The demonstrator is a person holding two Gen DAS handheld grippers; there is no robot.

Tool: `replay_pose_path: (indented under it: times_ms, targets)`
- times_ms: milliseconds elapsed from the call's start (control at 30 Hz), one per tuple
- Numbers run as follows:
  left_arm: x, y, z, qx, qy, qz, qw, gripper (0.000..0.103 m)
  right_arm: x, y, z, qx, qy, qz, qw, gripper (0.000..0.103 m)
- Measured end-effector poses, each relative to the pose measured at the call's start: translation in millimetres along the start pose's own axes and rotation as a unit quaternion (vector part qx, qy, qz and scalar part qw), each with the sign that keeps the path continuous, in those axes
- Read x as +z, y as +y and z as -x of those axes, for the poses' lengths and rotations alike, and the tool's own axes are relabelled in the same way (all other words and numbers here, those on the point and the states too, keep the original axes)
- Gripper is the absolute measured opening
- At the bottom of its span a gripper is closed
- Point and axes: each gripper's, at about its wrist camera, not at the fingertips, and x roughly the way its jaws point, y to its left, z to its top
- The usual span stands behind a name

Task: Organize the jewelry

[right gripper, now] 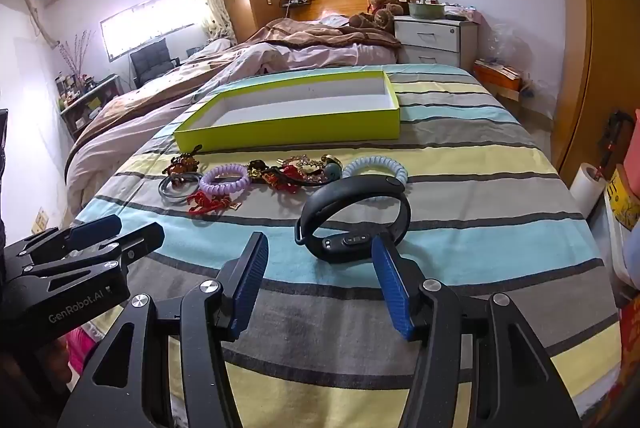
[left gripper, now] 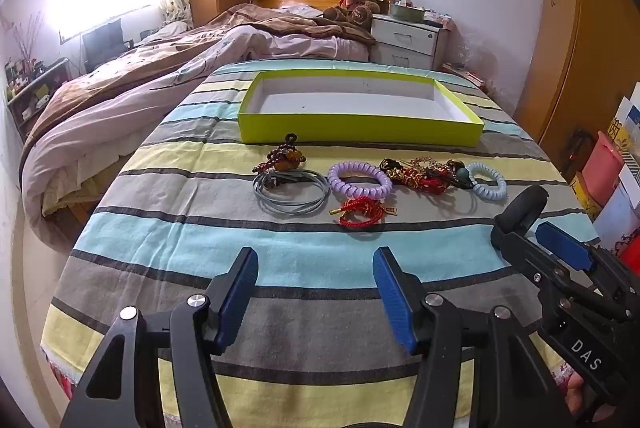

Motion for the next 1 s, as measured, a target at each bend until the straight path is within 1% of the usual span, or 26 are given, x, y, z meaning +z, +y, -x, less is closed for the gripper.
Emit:
replay_pose_path:
  times_ms: [267,300,433,600,1000]
  targets:
    - [5.6,-2.7,-3.5,-0.002,-0.001,-0.001,1.0,0.059,-0.2,2.5,-4.3,-0.001,0.002,-0.001,1.0,0.055]
    - [5.1,-2.1,-3.3,-0.002,-0.001,0.0,1.0,0.059,4.5,-1.3,-2.9,-0.001,-0.006,-0.004,1.0,0.055]
    - [6.9,-0.2,0.3,0.003,-0.001,0.0,1.0,0.059,9.9,-1.8,-6.2,0.0,-0.007,-0.004,1.0,0.055]
    - [6.7,-0.3,1.6,0.007,-0.003,0.0,1.0,0.059,0.4,-2.3,-0.6,-0.004,-0.01,-0.009,1.0,0.055]
    - [5.0,2.3,1.9,0.008,0.0,0.007,0.9999,0.059,-1.4,-2.9,1.7,0.0,-0.009,-0.01,1.0,0.055]
